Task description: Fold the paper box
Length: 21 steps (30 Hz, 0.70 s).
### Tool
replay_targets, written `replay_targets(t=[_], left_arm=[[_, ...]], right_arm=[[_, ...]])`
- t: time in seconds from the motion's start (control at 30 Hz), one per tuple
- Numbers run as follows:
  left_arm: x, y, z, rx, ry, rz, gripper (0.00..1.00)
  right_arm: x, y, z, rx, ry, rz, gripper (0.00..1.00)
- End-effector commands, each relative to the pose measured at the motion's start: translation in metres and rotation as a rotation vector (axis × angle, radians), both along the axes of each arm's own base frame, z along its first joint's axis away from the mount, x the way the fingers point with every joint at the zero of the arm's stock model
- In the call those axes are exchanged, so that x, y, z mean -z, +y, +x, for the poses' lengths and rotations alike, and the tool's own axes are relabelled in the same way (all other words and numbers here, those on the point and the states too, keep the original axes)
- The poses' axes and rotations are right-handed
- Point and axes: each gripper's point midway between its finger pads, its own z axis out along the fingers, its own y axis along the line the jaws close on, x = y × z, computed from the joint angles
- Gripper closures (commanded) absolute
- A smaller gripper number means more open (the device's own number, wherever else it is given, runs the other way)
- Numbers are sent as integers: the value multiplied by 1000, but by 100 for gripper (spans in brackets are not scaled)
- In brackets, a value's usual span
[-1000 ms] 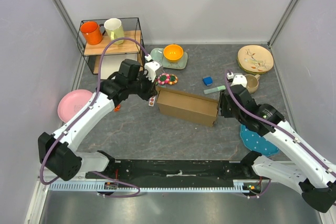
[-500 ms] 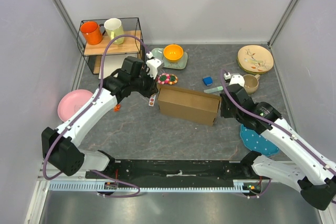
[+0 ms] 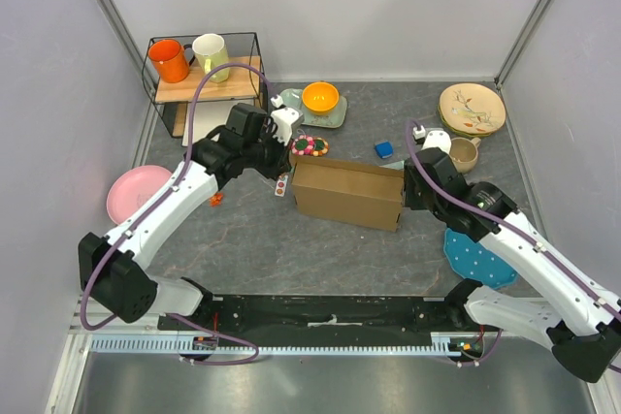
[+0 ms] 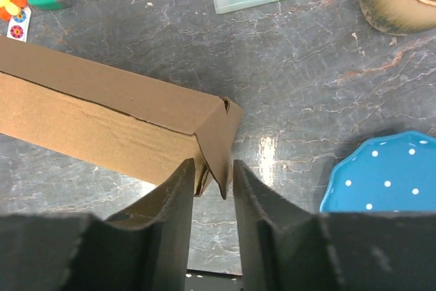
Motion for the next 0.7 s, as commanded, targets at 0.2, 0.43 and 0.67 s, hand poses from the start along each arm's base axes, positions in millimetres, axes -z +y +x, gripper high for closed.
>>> replay_targets(t=[0.2,0.43,0.67], left_arm=[[16,7,-8,-21,85,93,98],[17,4,-6,-13,83,107,98],[22,4,-7,-13,89,126,98]], right_arm=[[-24,0,19,30,-82,-4,61],[-25,-1,25,38,-87,-8,91],[-21,-1,27,28,-69,-2,87]])
